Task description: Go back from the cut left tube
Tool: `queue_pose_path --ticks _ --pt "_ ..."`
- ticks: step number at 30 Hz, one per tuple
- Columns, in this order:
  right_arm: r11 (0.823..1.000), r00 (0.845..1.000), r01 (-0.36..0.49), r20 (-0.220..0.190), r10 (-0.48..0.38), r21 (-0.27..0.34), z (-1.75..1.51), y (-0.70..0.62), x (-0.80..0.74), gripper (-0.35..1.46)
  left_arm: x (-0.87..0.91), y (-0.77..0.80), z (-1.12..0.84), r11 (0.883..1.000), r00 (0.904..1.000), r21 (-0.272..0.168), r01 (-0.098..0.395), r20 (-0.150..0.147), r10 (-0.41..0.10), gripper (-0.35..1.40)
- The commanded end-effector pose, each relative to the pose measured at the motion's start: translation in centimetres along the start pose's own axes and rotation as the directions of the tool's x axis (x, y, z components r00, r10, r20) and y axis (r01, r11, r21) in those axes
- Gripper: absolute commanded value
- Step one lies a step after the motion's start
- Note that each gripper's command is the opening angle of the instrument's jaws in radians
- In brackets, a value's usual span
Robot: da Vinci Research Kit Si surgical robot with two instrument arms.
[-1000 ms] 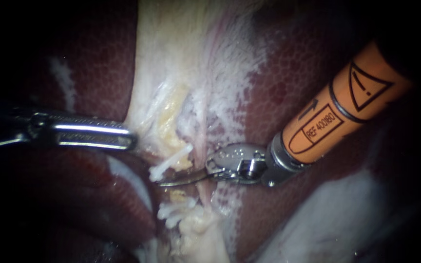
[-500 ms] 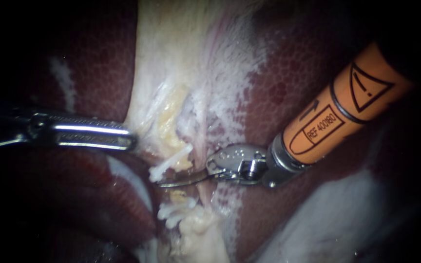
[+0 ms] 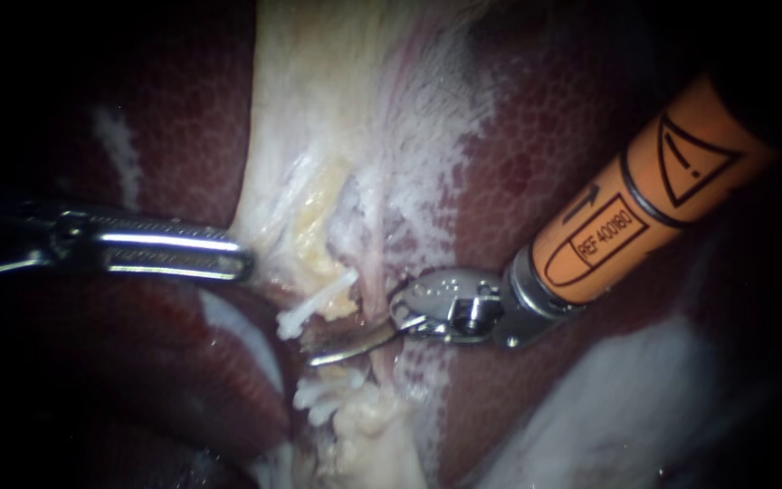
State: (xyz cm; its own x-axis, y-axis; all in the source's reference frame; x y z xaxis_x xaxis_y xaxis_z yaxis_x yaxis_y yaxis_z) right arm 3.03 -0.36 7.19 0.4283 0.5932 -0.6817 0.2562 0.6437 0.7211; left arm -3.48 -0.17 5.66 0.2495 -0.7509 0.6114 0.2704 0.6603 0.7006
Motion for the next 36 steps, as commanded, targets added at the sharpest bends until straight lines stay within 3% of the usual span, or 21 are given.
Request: queue_pose_path --ticks 1,6,18,26,32,34,36 --pt "1.0 1.0 0.0 -0.001 0.0 -0.001 0.0 0.0 0.0 0.44 0.0 0.0 0.0 1.0 1.0 0.001 0.0 0.0 0.0 -0.35" --pt "1.0 1.0 0.023 -0.004 -0.023 -0.012 -0.03 0.0 0.02 0.64 -0.01 0.0 -0.01 1.0 1.0 0.001 0.0 0.0 0.0 -0.35" --pt "0.999 1.0 0.031 -0.006 -0.031 -0.009 -0.18 -0.09 0.07 0.59 -0.01 0.0 -0.01 1.0 1.0 0.002 0.0 0.0 0.0 -0.35" --pt "0.999 0.999 0.043 -0.008 -0.044 -0.02 -0.47 -0.2 0.0 0.59 -0.01 0.01 -0.01 1.0 1.0 0.002 0.0 0.0 0.0 -0.35" --pt "0.997 0.997 0.071 -0.013 -0.071 -0.038 -0.77 -0.27 0.04 0.62 0.0 0.01 -0.02 1.0 1.0 0.003 0.0 0.0 0.0 -0.35" --pt "0.995 0.996 0.085 -0.015 -0.085 -0.051 -0.86 -0.29 0.07 0.69 0.0 0.02 -0.02 1.0 1.0 0.003 0.0 0.0 0.0 -0.35" --pt "0.992 0.995 0.097 -0.019 -0.099 -0.081 -0.99 -0.32 0.13 0.88 0.0 0.02 -0.02 1.0 1.0 0.003 0.0 0.0 0.0 -0.35"
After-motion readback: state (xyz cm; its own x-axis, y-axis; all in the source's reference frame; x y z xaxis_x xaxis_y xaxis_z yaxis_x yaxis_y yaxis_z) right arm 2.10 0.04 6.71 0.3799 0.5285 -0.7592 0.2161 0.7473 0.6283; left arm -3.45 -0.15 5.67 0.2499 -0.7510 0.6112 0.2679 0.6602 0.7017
